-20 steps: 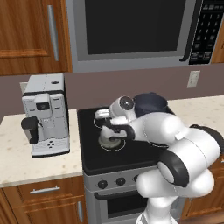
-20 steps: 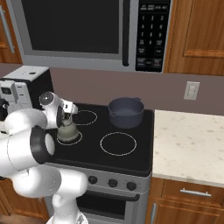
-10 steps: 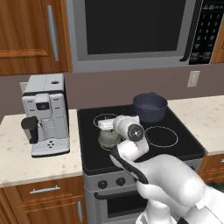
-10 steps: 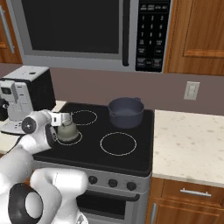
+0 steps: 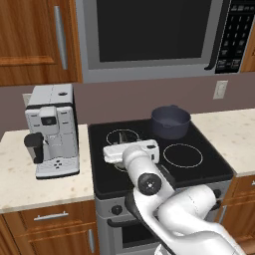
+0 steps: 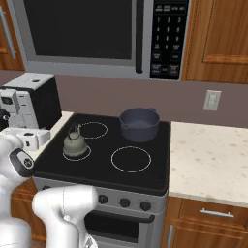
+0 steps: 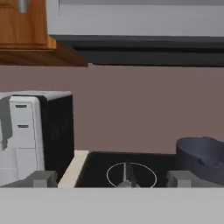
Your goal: Pick the kettle from the counter and place it on a stove burner. Then turn the burner on.
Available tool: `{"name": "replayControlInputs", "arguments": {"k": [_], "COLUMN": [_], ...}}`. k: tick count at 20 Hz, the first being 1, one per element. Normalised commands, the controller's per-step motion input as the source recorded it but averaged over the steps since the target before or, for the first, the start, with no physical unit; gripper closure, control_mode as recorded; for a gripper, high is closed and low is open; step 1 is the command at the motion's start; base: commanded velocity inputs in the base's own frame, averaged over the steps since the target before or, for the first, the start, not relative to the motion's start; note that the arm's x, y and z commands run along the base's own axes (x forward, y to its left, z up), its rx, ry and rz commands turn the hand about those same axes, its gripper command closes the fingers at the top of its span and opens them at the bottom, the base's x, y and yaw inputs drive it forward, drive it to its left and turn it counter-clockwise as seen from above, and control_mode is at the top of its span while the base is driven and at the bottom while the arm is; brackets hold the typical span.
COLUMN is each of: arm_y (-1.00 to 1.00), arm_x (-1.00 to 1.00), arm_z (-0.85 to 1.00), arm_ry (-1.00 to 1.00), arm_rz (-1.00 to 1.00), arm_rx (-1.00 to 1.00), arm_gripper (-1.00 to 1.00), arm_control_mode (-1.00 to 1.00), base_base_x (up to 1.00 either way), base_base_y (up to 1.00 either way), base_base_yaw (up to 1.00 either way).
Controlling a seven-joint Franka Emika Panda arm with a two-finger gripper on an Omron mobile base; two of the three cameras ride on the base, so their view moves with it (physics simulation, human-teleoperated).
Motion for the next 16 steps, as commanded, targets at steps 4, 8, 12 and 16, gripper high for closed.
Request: {"name": "replayControlInputs", "arguments": {"k": [4,8,12,16], "arm_y": [0.0,0.0,0.0,0.0], "arm_x": [-1.0,-1.0,-0.99,-0.42], "arm_z": [0.05,0.0,-0.17,-0.21], "arm_ry": [-0.03,0.12,0.16,0.05], "arm_rz": [0.0,0.0,0.0,0.0], "arm_rx": [0.0,-0.02,-0.1,-0.05], "arm_gripper": [-1.0,-1.0,-1.0,-1.0], "arm_control_mode": [-1.0,-1.0,-1.0,-1.0], "base_base_x": [0.0,0.0,0.0,0.0], "base_base_y": [0.0,0.0,0.0,0.0], "base_base_yaw": [0.0,0.0,0.0,0.0]}}
